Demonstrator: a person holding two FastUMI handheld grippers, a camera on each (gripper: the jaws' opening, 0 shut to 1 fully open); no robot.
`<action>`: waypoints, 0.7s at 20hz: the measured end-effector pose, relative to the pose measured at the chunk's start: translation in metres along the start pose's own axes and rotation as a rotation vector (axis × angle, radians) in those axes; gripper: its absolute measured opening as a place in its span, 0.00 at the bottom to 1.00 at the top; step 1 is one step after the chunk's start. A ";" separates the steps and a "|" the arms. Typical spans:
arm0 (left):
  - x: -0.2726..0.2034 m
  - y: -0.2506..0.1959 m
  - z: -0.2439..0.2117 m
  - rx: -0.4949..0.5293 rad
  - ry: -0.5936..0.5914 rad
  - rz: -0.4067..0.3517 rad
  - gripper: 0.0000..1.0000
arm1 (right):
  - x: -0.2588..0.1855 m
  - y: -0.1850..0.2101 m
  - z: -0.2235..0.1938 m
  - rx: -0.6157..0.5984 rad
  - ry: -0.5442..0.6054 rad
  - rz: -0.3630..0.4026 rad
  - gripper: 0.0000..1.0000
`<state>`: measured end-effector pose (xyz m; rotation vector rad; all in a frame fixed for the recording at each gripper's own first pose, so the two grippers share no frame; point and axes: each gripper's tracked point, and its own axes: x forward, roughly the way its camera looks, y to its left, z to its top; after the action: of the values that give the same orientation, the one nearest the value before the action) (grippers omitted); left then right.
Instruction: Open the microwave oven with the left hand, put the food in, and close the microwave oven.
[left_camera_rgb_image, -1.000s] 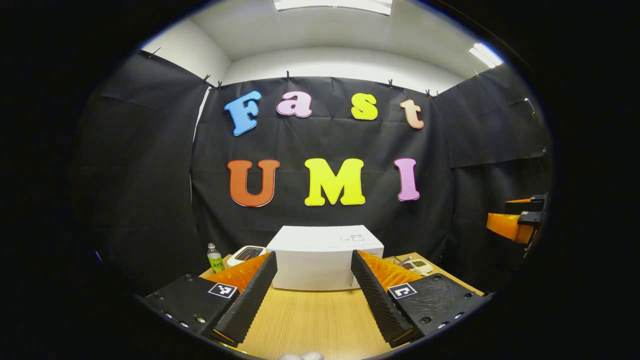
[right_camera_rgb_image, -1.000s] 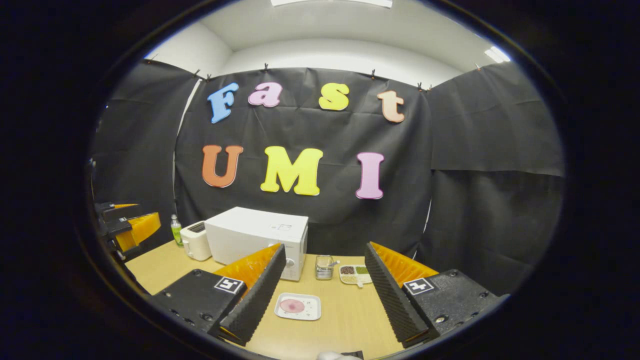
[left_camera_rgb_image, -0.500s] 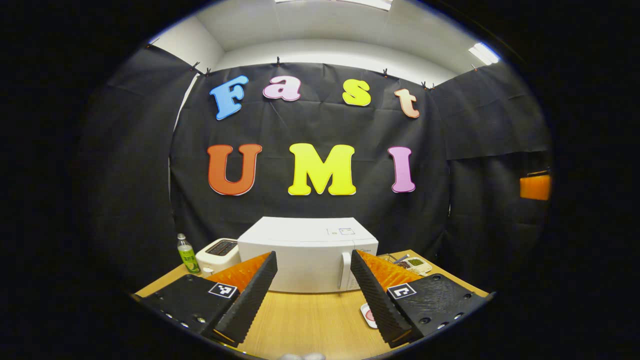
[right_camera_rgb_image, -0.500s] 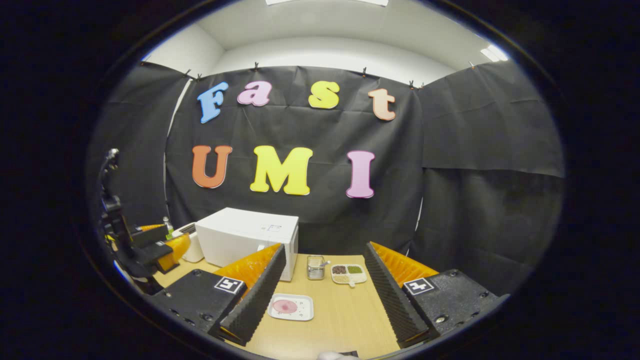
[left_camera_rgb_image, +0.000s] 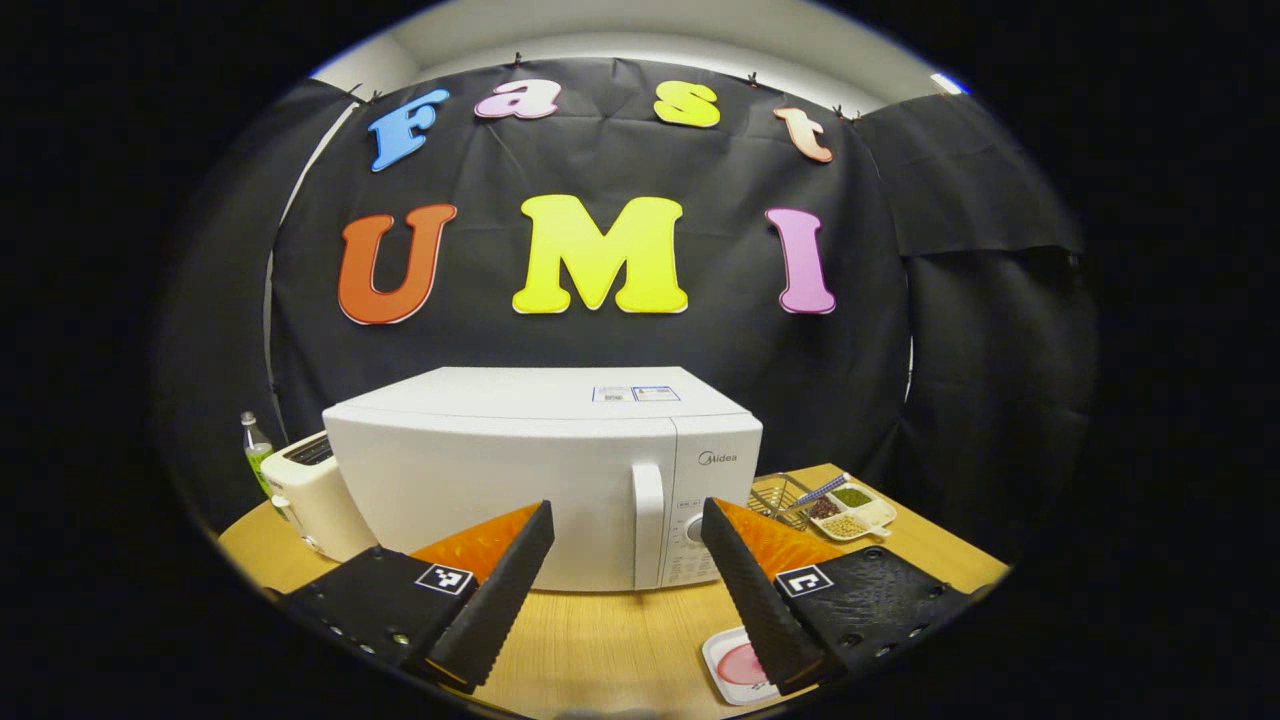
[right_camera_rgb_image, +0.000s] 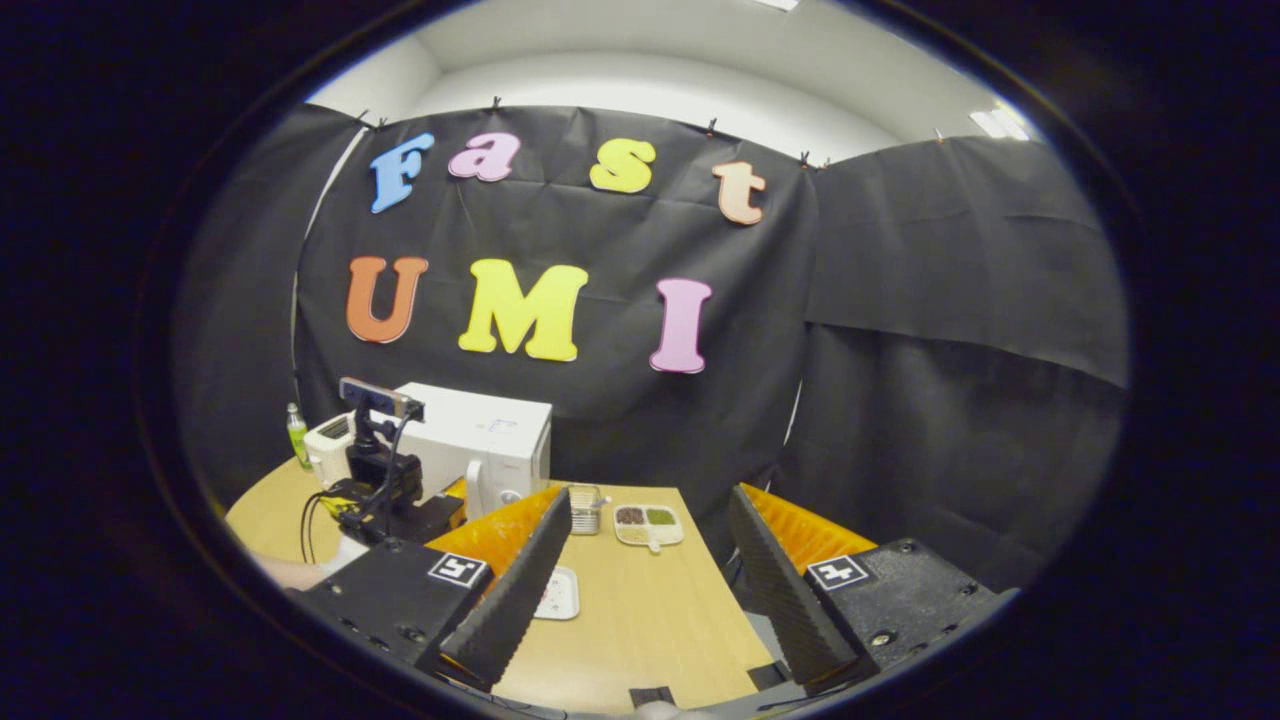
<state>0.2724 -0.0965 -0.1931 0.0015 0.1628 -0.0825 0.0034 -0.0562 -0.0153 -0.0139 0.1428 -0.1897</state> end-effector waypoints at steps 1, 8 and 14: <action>0.012 -0.002 -0.005 0.009 -0.001 0.003 0.94 | 0.000 0.000 -0.005 0.001 0.013 -0.004 1.00; 0.064 -0.014 -0.041 0.066 0.044 0.006 0.96 | 0.002 0.017 -0.046 0.032 0.089 0.018 1.00; 0.078 -0.012 -0.049 0.098 0.052 0.041 0.70 | 0.003 0.015 -0.066 0.063 0.141 0.016 0.96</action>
<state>0.3399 -0.1146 -0.2541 0.1046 0.2107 -0.0498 -0.0003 -0.0420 -0.0810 0.0635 0.2769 -0.1786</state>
